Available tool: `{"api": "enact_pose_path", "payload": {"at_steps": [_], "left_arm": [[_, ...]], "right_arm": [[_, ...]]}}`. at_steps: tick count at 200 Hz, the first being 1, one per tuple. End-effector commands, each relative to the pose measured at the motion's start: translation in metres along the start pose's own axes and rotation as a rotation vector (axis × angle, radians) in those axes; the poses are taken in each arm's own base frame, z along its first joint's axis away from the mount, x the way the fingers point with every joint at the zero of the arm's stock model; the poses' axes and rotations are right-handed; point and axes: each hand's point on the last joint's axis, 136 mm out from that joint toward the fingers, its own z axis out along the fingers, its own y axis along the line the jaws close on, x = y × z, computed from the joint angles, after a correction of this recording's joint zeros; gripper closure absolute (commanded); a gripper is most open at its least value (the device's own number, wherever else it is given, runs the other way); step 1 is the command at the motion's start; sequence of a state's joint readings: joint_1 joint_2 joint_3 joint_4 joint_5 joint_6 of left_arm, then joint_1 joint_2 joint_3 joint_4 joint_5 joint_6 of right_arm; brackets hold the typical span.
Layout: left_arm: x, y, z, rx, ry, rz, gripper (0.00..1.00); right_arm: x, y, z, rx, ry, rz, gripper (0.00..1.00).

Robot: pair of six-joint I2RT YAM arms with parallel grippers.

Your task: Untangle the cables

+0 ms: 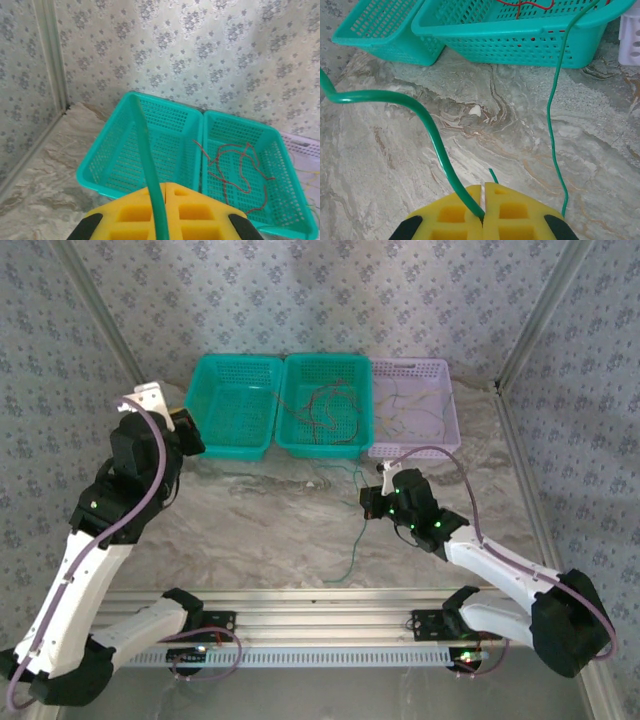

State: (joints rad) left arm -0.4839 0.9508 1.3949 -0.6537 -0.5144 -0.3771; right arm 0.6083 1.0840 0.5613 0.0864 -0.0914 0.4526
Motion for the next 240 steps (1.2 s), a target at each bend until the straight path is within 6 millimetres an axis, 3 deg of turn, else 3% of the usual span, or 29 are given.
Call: {"api": "enact_pose_path", "payload": {"at_steps": [1, 47, 103, 175, 211, 240], "left_arm": [[-0.019, 0.007, -0.001, -0.048, -0.054, 0.031, 1.00], [-0.037, 0.017, 0.008, -0.127, -0.101, 0.076, 1.00], [-0.040, 0.018, 0.048, -0.193, -0.097, 0.112, 1.00], [-0.021, 0.048, 0.153, -0.293, -0.010, 0.055, 1.00], [0.006, 0.051, 0.210, -0.314, 0.055, 0.037, 1.00], [0.039, 0.056, 0.257, -0.358, 0.123, 0.060, 1.00]], "right_arm": [[-0.006, 0.004, -0.005, -0.023, -0.025, 0.011, 1.00], [-0.011, 0.007, -0.014, -0.032, -0.043, 0.003, 1.00], [-0.020, 0.022, -0.025, -0.085, -0.069, 0.011, 1.00], [-0.022, 0.047, -0.043, -0.165, -0.070, -0.028, 1.00], [-0.023, 0.061, -0.049, -0.185, -0.065, -0.066, 1.00], [-0.024, 0.073, -0.054, -0.200, -0.055, -0.102, 1.00]]}}
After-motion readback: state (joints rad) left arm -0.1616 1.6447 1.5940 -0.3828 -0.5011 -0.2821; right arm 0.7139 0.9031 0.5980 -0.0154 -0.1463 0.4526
